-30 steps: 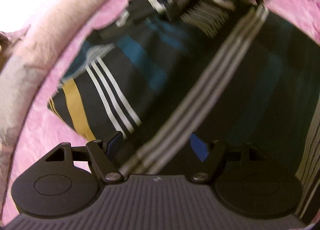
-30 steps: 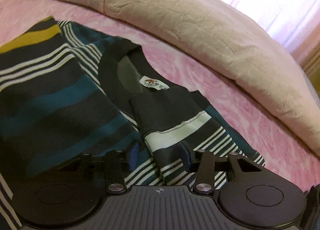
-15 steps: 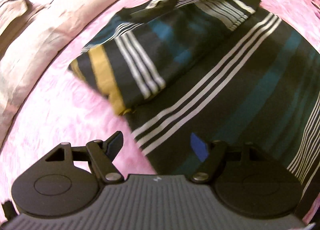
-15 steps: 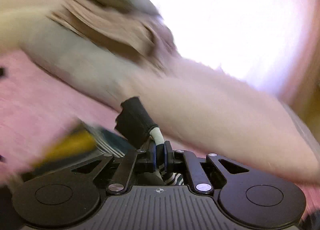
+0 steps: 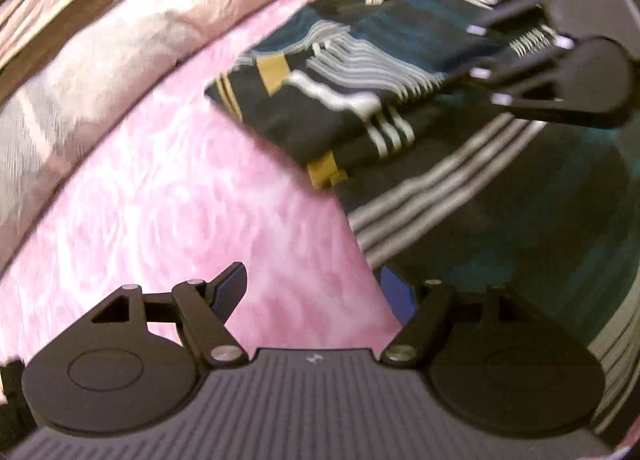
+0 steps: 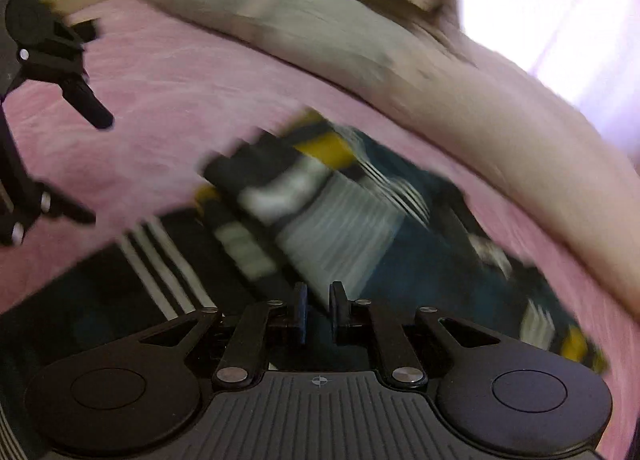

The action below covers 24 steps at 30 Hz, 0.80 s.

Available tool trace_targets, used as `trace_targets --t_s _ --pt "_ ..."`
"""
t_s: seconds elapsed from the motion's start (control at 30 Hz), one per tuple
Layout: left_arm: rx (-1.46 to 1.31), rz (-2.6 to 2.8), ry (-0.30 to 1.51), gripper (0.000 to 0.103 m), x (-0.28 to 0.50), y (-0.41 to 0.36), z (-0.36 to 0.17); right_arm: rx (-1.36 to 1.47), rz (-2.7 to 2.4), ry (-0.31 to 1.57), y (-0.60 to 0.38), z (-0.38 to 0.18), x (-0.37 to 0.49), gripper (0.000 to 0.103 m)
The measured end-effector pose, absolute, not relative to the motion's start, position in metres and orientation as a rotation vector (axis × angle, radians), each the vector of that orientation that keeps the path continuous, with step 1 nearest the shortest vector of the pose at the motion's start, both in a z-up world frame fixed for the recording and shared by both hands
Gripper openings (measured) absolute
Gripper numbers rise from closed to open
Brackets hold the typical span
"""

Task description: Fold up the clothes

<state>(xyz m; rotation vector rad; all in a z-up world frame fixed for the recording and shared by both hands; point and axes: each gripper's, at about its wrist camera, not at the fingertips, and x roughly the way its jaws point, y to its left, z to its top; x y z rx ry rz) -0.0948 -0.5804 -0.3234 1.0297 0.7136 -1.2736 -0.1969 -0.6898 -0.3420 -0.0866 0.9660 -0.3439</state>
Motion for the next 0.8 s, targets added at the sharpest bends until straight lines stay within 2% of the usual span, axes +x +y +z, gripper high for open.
trace_targets --t_s 0.03,0.07,0.1,0.3,0.4,0.43,0.47,0.67,0.8 --pt "1.023 -1.285 0.697 0.071 -0.095 -0.589 -0.322 -0.041 -0.398 0.969 -0.699 -0.341 -0.208 0.026" --pt "1.016 -1.297 0.681 0.071 -0.096 -0.598 -0.321 0.004 -0.452 0.971 -0.708 -0.341 -0.220 0.071" --pt "1.010 -1.310 0.668 0.071 -0.097 -0.608 -0.321 0.039 -0.511 0.957 -0.718 -0.337 -0.233 0.089" --pt "1.028 -1.357 0.634 0.071 -0.115 -0.662 -0.333 0.291 -0.758 0.880 -0.799 -0.325 -0.302 0.089" --pt "1.060 -1.364 0.655 0.071 -0.125 -0.682 -0.348 0.472 -0.796 0.855 -0.840 -0.339 -0.332 0.087" --pt "1.071 -1.367 0.666 0.071 -0.129 -0.687 -0.353 0.527 -0.804 0.853 -0.850 -0.344 -0.342 0.077" --pt "1.082 -1.373 0.672 0.071 -0.134 -0.691 -0.356 0.582 -0.812 0.851 -0.860 -0.350 -0.353 0.060" --pt "1.164 -1.417 0.655 0.071 -0.168 -0.701 -0.369 0.660 -0.871 0.861 -0.892 -0.360 -0.413 0.059" --pt "1.216 -1.440 0.640 0.071 -0.189 -0.704 -0.376 0.555 -0.859 0.903 -0.886 -0.351 -0.405 0.059"
